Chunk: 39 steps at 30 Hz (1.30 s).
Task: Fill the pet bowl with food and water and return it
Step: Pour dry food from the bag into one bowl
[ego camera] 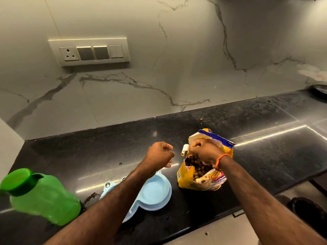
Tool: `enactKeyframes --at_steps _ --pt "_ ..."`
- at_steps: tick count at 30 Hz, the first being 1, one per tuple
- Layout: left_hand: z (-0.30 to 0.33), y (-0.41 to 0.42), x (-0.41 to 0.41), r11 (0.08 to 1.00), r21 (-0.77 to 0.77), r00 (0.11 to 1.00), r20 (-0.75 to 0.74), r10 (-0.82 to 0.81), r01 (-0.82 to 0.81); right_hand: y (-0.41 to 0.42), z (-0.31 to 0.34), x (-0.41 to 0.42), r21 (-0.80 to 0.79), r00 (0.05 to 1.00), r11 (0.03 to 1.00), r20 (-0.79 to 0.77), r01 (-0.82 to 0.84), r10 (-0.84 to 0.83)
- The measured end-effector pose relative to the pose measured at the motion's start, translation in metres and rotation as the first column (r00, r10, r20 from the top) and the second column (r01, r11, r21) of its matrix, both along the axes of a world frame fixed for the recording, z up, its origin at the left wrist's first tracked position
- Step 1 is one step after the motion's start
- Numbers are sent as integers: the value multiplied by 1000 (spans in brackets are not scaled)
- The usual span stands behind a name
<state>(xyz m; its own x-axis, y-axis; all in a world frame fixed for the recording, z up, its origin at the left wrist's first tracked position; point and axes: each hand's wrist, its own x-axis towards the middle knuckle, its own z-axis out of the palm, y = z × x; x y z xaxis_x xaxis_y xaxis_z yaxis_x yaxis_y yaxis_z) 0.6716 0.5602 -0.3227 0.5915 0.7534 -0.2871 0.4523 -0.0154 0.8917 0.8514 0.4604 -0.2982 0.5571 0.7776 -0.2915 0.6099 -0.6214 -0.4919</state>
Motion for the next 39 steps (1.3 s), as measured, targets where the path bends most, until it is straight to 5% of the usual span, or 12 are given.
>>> enactKeyframes --at_steps 3,7,15,18,23,39 --pt "1 7 -14 1000 -17 1000 8 5 -5 -2 13 -8 130 934 985 -352 110 -58" --pt "-2 14 -41 998 -58 1000 9 18 -17 16 17 -43 206 767 974 -639 91 64" --pt "-28 7 -100 958 -243 988 -72 137 -151 42 -59 -127 204 582 978 -800 37 145" --pt "-36 -1 -114 923 -328 979 -65 193 -203 38 -87 -140 340 673 939 -706 47 222" --pt "-44 -15 -116 900 -371 973 -50 227 -229 29 -111 -150 497 875 843 -293 -204 384" --pt "-36 -15 -101 915 -233 943 -132 306 -329 -1 -88 -154 550 811 700 -69 -455 581"
